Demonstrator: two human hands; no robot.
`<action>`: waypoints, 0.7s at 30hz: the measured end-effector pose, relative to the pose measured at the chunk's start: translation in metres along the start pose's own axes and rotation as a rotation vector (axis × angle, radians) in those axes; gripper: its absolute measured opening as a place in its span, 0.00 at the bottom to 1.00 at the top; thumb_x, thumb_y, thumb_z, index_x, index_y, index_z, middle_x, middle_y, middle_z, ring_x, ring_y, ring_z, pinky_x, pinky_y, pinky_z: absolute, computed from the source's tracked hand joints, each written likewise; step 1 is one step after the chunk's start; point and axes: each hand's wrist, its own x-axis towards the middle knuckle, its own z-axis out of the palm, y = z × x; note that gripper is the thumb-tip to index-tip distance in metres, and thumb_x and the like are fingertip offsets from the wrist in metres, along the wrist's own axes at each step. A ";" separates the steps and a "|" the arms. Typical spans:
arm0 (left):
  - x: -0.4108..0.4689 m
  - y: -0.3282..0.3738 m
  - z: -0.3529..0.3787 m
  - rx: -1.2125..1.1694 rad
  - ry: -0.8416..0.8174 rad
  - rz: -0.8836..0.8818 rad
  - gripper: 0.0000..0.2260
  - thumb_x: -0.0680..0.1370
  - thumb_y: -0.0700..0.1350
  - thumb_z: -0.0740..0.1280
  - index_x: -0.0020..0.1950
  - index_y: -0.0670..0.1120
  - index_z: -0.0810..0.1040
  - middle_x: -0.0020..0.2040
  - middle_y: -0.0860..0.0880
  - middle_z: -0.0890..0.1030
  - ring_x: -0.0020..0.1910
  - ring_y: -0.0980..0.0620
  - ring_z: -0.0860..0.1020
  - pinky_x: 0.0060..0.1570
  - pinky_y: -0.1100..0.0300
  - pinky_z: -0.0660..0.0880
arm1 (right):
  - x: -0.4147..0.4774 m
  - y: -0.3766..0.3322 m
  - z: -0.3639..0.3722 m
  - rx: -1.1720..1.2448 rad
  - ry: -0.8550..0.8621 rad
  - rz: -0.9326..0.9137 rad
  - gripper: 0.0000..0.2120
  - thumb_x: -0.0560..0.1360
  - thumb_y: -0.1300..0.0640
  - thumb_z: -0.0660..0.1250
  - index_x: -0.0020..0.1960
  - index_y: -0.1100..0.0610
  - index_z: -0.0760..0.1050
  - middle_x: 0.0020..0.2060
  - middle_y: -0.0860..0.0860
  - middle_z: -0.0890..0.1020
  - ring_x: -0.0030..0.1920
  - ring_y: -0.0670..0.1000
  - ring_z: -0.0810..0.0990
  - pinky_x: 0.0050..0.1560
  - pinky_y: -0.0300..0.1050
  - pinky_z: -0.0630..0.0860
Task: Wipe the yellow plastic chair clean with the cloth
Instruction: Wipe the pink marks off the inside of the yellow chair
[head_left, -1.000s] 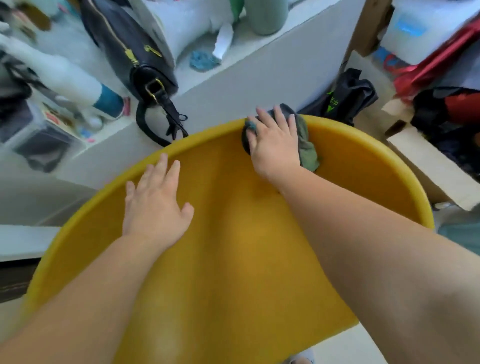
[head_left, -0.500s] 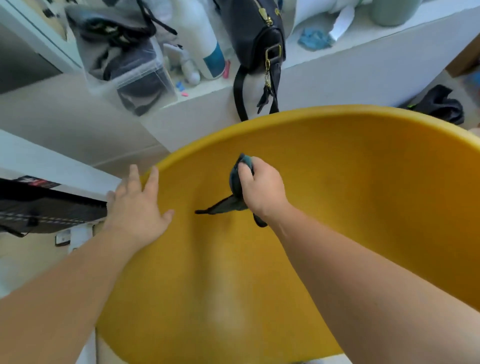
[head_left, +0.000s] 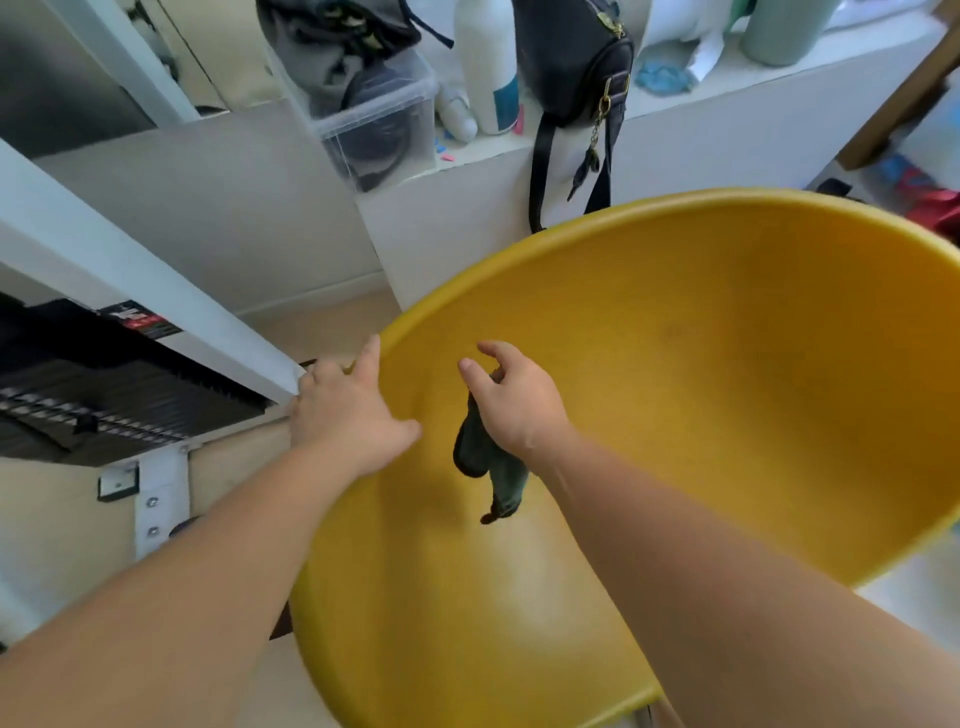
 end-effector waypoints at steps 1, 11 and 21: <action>-0.011 -0.009 0.003 -0.012 0.001 0.019 0.49 0.67 0.64 0.69 0.80 0.58 0.45 0.69 0.41 0.67 0.68 0.38 0.66 0.66 0.44 0.68 | -0.008 -0.002 0.005 0.013 0.015 0.023 0.26 0.83 0.39 0.58 0.77 0.48 0.67 0.50 0.46 0.78 0.54 0.51 0.78 0.55 0.47 0.74; -0.107 -0.089 0.039 -0.309 0.009 0.172 0.32 0.77 0.53 0.66 0.79 0.59 0.58 0.55 0.50 0.73 0.52 0.50 0.74 0.53 0.53 0.76 | -0.029 -0.032 0.053 -0.061 0.109 0.259 0.39 0.82 0.37 0.58 0.83 0.56 0.49 0.71 0.54 0.74 0.68 0.58 0.75 0.54 0.48 0.73; -0.174 -0.115 0.066 -0.480 -0.124 0.190 0.37 0.75 0.54 0.71 0.79 0.60 0.57 0.58 0.55 0.73 0.52 0.56 0.73 0.53 0.60 0.75 | -0.019 -0.028 0.063 0.075 0.288 0.374 0.40 0.72 0.40 0.71 0.75 0.58 0.63 0.40 0.49 0.76 0.38 0.50 0.77 0.31 0.45 0.70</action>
